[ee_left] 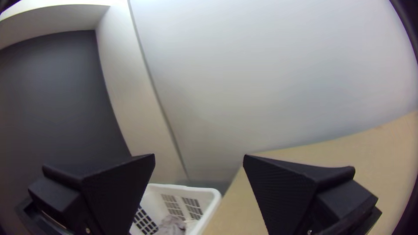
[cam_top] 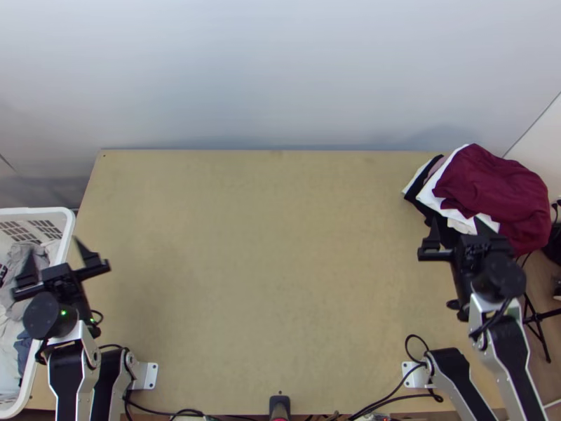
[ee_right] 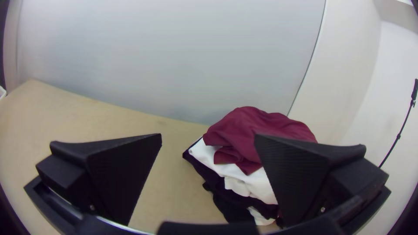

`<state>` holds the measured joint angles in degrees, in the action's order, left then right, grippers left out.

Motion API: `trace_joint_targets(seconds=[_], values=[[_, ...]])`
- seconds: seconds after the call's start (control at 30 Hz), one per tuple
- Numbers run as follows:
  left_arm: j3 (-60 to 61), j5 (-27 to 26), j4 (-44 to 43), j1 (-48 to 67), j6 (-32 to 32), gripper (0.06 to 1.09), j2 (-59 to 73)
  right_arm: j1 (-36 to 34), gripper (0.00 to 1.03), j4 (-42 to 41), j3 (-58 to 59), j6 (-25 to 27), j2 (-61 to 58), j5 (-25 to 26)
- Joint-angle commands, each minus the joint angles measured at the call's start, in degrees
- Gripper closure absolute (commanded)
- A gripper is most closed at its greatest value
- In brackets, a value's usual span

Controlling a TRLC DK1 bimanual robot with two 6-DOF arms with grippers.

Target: Fold the t-shirt

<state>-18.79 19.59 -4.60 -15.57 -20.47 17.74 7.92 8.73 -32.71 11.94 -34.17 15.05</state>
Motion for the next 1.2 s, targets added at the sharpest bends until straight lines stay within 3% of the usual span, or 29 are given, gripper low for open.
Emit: trace_joint_targets(seconds=[0.0, 0.13, 0.43, 0.47, 0.57, 0.67, 0.73, 0.83, 1.03, 1.1, 1.17], values=[[-1.2, 10.2, -6.0, -2.1, -8.7, 0.10, 1.7, 1.2, 0.04, 7.2, -9.4, -4.8, -10.0, 0.3], [2.8, 9.9, -11.1, -1.9, -7.9, 0.10, 2.5, 4.0, 0.04, 8.8, -14.0, -5.8, -12.7, 0.3], [2.2, 9.7, -10.2, -3.5, -8.9, 0.10, 6.3, 8.0, 0.04, 13.0, -17.9, -4.5, -12.8, 0.5], [2.1, 8.6, -11.9, -4.9, -8.8, 0.10, 7.5, 8.2, 0.04, 13.2, -17.8, -4.6, -12.8, 0.5], [-0.8, -1.3, -9.5, -12.0, -8.2, 0.10, 12.5, 8.2, 0.03, 13.6, -17.8, -5.2, -12.5, 0.4], [-8.9, -5.3, -0.8, -20.1, 0.7, 0.10, 23.2, 8.1, 0.04, 14.0, -17.9, -5.0, -12.5, 0.5], [-13.2, -8.5, 0.2, -27.3, 8.0, 0.10, 27.6, 8.1, 0.03, 14.5, -18.2, -4.7, -12.4, 1.3], [-16.5, -16.8, 0.4, -32.5, 10.4, 0.10, 31.2, 7.6, 0.04, 14.4, -18.7, -4.7, -12.4, 2.4], [-16.8, -18.9, 1.7, -38.7, 12.6, 0.10, 37.4, 5.3, 0.04, 12.2, -19.2, -6.5, -13.6, 2.9], [-17.4, -19.2, 2.6, -40.0, 11.7, 0.10, 40.6, 5.3, 0.04, 11.9, -18.9, -6.5, -14.8, 5.1], [-18.6, -22.8, 4.1, -41.9, 10.2, 0.11, 43.3, 5.1, 0.04, 11.9, -18.7, -6.3, -15.2, 6.3]])
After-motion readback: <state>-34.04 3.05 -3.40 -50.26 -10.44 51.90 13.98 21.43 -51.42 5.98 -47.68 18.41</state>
